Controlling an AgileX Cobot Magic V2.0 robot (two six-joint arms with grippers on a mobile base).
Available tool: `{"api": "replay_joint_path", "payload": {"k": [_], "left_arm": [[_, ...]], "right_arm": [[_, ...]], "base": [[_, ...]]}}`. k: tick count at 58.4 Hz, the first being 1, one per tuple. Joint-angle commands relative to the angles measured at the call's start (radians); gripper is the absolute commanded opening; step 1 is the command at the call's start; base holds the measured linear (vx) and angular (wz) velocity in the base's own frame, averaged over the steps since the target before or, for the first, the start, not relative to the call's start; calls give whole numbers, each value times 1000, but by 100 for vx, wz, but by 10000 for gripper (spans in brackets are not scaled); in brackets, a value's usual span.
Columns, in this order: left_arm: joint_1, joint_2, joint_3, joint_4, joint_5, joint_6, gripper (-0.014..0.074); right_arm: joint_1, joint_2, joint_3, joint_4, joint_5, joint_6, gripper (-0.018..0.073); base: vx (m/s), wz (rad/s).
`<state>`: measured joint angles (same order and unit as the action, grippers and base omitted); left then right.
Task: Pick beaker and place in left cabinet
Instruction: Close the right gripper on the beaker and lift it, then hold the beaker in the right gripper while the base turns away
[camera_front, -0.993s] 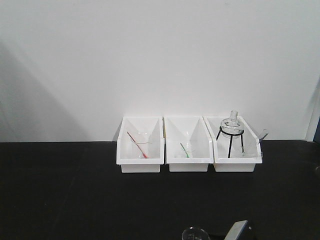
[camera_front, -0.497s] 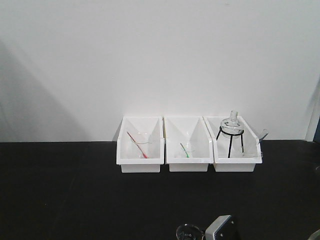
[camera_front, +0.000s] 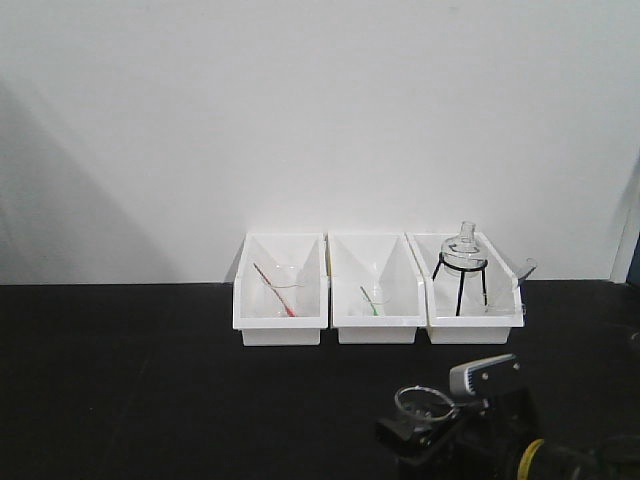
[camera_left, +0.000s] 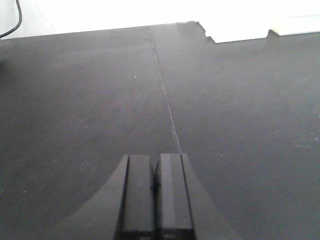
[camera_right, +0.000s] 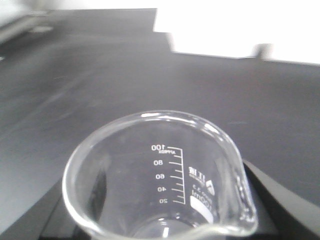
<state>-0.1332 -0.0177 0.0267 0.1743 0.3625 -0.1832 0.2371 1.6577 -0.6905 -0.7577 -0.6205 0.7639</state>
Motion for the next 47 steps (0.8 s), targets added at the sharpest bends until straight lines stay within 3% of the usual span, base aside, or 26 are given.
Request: {"api": "replay_joint_path", "payload": {"k": [1,5,12,17,31,47], "left_arm": [[1,-11,-12,0,-75,-4,4],[1,-11,-12,0,-75,-4,4],[1,-11,-12,0,-75,-4,4],[1,-11,-12,0,-75,-4,4],[1,-11,-12,0,-75,-4,4],[1,-11,-12,0,-75,-4,4]], "right_arm": [[-7,-203,-18,-59,140,61,-3],[-7,-307,-18,-134,249,117,-3],[-7,-492,-15,-261,459,311,-3],[-7,-594,24,-338,509,376,-3],[-7,-861,266,-379,538,421,-3],[-7,-988,327,-384,594,420,-3]], "base": [[0,0],[0,0],[0,0],[0,0],[0,0],[0,0]]}}
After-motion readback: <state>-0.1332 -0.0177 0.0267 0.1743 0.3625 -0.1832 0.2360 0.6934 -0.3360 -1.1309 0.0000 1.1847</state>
